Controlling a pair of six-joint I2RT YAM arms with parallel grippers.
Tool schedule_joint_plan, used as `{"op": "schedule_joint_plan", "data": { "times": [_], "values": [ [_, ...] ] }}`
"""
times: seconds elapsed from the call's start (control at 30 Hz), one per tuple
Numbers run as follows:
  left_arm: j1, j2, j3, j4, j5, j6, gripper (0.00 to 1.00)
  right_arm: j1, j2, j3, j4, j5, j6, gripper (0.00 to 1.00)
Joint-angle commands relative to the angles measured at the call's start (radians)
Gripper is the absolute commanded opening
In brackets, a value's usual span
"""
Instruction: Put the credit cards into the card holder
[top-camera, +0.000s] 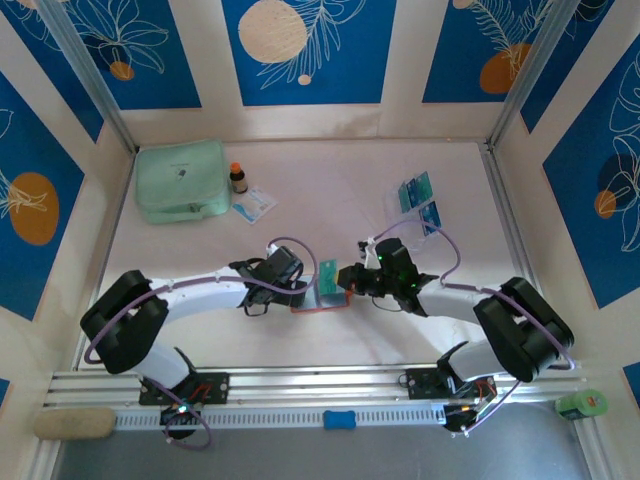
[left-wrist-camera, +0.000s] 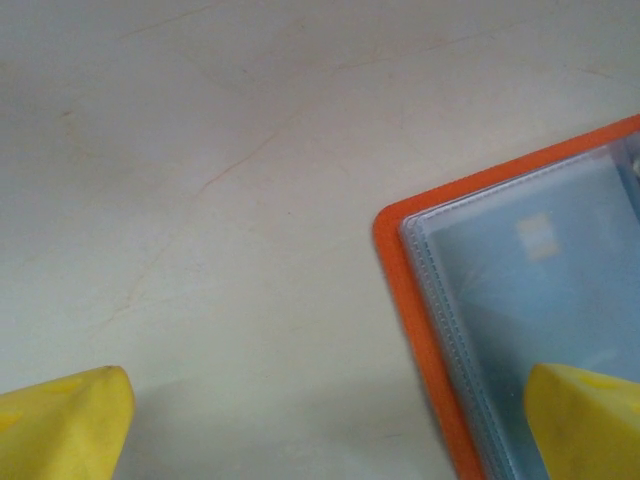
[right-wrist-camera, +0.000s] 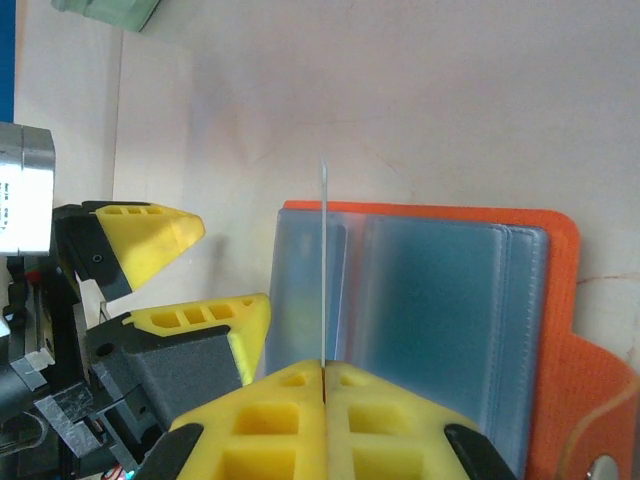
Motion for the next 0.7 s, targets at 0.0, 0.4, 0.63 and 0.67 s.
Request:
{"op": "schedule_joint_plan", "data": {
  "times": [0.0, 0.4, 0.63, 0.67],
  "values": [
    [-0.009, 0.022, -0.007, -0.04, -0.03, -0.024, 1.0, 0.011, 0.018, -0.012, 0.032, -0.002, 0.001, 0.0],
    [-0.009, 0.032, -0.004, -0.052, -0.043, -0.024, 1.0, 0.023, 0.049, 0.0, 0.052, -0.001, 0.005, 0.0],
    [-0.009, 0.029, -0.006, -0.054, -0.045, -0.023, 1.0, 0.029, 0.069, 0.01, 0.063, -0.001, 0.01, 0.0],
    [-0.009, 0.029, -0.006, -0.056, -0.045, -0.022, 1.0, 0.031, 0.073, 0.01, 0.065, 0.0, 0.011, 0.0]
  ]
}}
